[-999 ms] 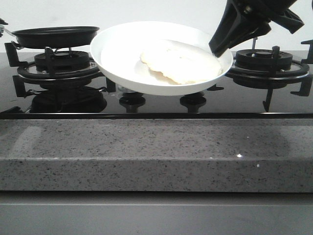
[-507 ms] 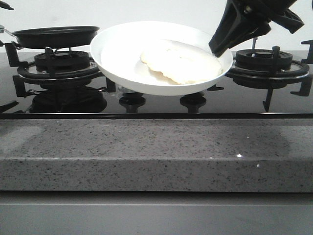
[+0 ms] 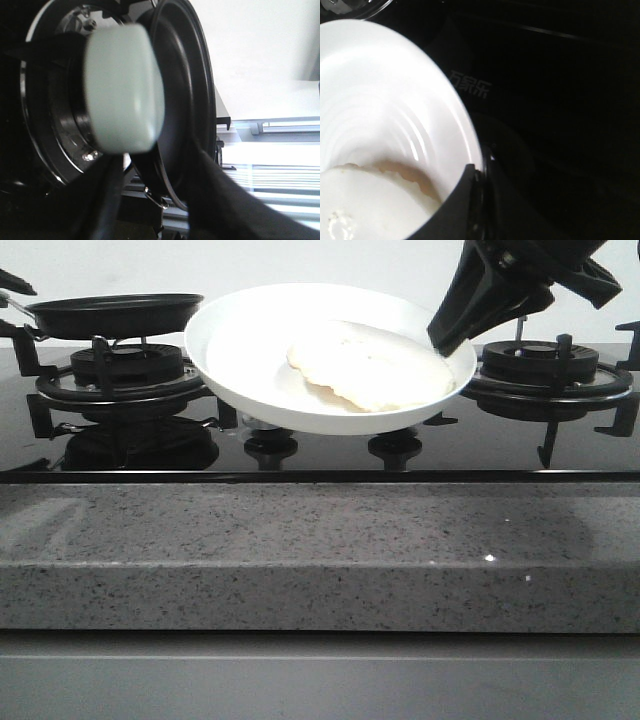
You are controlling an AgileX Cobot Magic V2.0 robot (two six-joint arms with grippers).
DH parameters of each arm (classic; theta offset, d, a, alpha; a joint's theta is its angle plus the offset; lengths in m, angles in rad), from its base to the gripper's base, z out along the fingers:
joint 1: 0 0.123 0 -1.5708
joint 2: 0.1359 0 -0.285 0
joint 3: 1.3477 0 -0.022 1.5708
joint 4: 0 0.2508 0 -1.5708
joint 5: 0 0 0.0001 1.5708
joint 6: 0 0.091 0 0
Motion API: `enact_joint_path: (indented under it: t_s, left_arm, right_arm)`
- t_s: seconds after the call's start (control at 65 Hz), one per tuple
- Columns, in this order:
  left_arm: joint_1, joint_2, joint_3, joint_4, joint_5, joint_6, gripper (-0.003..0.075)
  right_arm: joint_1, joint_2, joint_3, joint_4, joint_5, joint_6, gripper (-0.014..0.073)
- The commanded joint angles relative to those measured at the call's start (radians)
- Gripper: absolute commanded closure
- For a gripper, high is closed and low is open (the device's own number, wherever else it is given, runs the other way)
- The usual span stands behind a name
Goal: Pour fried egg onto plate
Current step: 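Lower the empty pan back onto its burner with the left gripper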
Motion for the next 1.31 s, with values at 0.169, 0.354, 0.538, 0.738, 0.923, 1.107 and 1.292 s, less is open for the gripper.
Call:
enact_joint_path:
  t_s: [0.169, 0.354, 0.538, 0.738, 0.923, 1.107, 1.292]
  left_arm:
    - [0.000, -0.050, -0.025, -0.062, 0.075, 0.027, 0.0705]
    - [0.000, -0.057, -0.025, -0.051, 0.083, 0.029, 0.0740]
    - [0.000, -0.090, -0.023, -0.047, 0.083, 0.033, 0.0740]
    - [0.000, -0.181, -0.005, 0.015, 0.006, 0.050, 0.0740]
    - [-0.002, -0.262, -0.004, 0.130, -0.026, 0.050, 0.0740]
    - [-0.037, -0.428, 0.074, 0.278, -0.210, 0.085, 0.0740]
    - [-0.140, -0.630, 0.193, 0.485, -0.432, 0.080, 0.0740]
  right_arm:
    - [0.000, -0.042, -0.030, 0.046, -0.039, -0.004, 0.0650]
    - [0.000, -0.042, -0.030, 0.046, -0.039, -0.004, 0.0650]
    - [0.000, -0.042, -0.030, 0.046, -0.039, -0.004, 0.0650]
    - [0.000, -0.042, -0.030, 0.046, -0.039, -0.004, 0.0650]
    - [0.000, -0.042, -0.030, 0.046, -0.039, -0.004, 0.0650]
    - [0.000, -0.042, -0.030, 0.046, -0.039, -0.004, 0.0650]
    - [0.000, -0.042, -0.030, 0.046, -0.039, -0.004, 0.0650]
